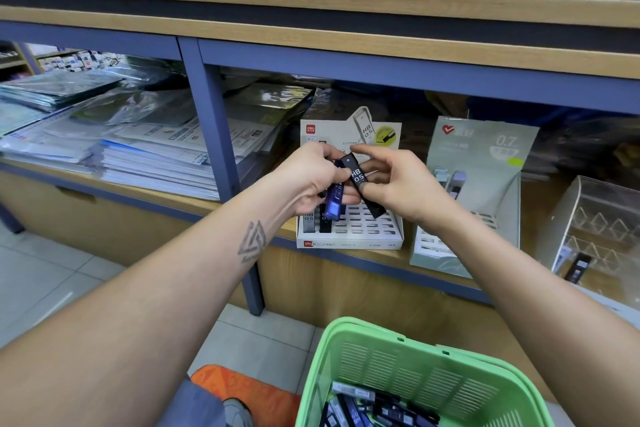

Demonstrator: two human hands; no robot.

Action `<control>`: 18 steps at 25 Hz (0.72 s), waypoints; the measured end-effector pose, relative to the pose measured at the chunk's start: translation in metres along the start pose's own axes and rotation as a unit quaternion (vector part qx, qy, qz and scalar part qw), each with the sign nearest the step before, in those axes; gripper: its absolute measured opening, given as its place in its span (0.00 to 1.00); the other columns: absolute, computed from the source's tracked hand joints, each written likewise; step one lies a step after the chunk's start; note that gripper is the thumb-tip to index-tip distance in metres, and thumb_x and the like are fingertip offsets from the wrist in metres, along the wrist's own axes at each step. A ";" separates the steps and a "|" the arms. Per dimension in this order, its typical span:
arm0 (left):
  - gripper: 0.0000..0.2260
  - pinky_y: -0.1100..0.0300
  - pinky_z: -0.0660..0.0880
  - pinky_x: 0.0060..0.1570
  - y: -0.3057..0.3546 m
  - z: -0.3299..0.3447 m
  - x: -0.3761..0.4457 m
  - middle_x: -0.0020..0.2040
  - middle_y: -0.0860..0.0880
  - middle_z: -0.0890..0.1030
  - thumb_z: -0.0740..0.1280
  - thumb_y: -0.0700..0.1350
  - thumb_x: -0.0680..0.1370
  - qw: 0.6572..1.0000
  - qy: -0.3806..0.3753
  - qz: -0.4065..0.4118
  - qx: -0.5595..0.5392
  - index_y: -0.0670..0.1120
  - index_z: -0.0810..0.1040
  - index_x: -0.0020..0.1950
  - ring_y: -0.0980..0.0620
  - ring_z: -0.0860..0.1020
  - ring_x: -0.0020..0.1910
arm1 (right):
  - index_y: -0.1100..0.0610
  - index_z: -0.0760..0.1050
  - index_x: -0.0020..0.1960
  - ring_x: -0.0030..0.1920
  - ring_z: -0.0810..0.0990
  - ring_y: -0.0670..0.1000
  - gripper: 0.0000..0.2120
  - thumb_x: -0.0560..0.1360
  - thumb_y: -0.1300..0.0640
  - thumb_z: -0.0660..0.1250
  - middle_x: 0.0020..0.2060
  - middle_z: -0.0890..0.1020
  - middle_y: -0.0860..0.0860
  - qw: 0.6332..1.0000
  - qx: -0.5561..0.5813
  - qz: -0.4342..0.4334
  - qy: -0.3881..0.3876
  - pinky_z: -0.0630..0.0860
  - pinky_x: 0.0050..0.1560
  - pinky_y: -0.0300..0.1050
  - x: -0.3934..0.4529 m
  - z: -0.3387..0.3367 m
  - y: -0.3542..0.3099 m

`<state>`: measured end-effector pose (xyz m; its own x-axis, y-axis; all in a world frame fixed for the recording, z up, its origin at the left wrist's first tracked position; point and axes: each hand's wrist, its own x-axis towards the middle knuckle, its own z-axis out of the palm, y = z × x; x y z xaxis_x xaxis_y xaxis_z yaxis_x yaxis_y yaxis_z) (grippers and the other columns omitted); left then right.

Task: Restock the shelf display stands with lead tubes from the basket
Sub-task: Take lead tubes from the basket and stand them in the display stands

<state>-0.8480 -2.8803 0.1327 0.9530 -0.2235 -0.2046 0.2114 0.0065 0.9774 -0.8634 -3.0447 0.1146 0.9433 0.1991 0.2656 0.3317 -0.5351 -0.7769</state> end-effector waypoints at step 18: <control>0.07 0.63 0.69 0.21 0.009 -0.024 0.025 0.40 0.36 0.81 0.55 0.33 0.84 0.992 0.123 0.032 -0.012 0.33 0.68 0.61 0.50 0.75 0.24 | 0.56 0.78 0.51 0.41 0.78 0.48 0.06 0.76 0.65 0.71 0.43 0.79 0.49 0.981 -0.111 0.021 0.159 0.73 0.42 0.33 0.048 0.003 0.041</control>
<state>-0.8168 -2.8624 0.1352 0.9880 0.0230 -0.1528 0.1519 0.0369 0.9877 -0.8043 -3.0543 0.0943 0.9007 -0.0746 0.4281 0.2533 -0.7104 -0.6566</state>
